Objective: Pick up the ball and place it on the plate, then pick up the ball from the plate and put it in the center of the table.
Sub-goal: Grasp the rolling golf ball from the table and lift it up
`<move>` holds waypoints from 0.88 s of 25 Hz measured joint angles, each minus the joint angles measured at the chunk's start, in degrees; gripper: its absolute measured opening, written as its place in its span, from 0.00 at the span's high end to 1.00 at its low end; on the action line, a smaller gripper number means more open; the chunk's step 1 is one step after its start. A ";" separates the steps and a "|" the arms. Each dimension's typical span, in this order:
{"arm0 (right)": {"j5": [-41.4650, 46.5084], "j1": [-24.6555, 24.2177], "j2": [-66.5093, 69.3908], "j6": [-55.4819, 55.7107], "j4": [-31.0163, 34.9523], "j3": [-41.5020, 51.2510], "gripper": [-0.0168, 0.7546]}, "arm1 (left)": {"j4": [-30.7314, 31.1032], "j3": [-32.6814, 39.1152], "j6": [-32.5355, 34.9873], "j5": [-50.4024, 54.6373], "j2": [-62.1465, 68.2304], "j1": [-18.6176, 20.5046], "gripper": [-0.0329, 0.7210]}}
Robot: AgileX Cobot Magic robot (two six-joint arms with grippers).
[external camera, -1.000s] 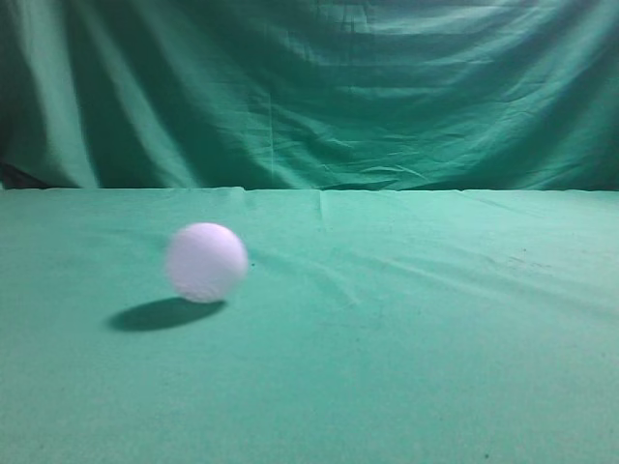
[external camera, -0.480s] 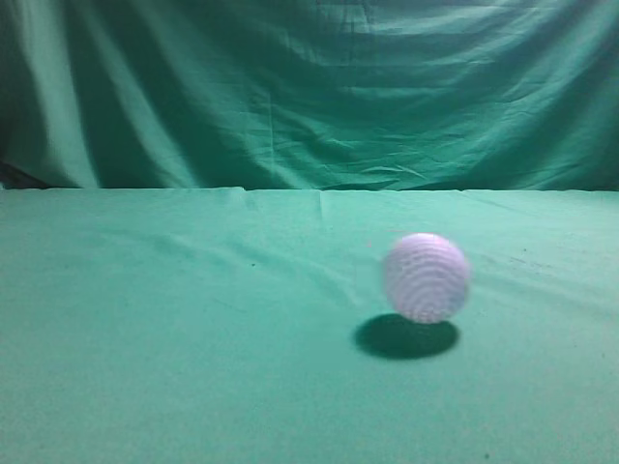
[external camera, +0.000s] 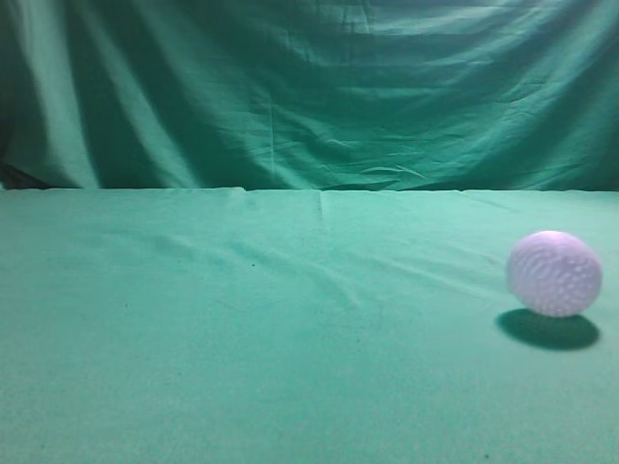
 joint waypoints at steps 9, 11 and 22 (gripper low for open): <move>-14.60 0.00 0.00 0.08 4.78 0.00 0.98 | 0.02 13.28 1.36 -0.68 -13.39 0.00 0.96; -16.78 0.00 0.00 0.08 5.78 0.00 0.98 | 0.02 15.26 1.36 -0.72 -14.47 0.00 0.96; 2.02 0.00 2.24 -3.43 6.28 -17.01 0.98 | 1.71 18.09 1.78 -1.89 -14.70 0.00 0.96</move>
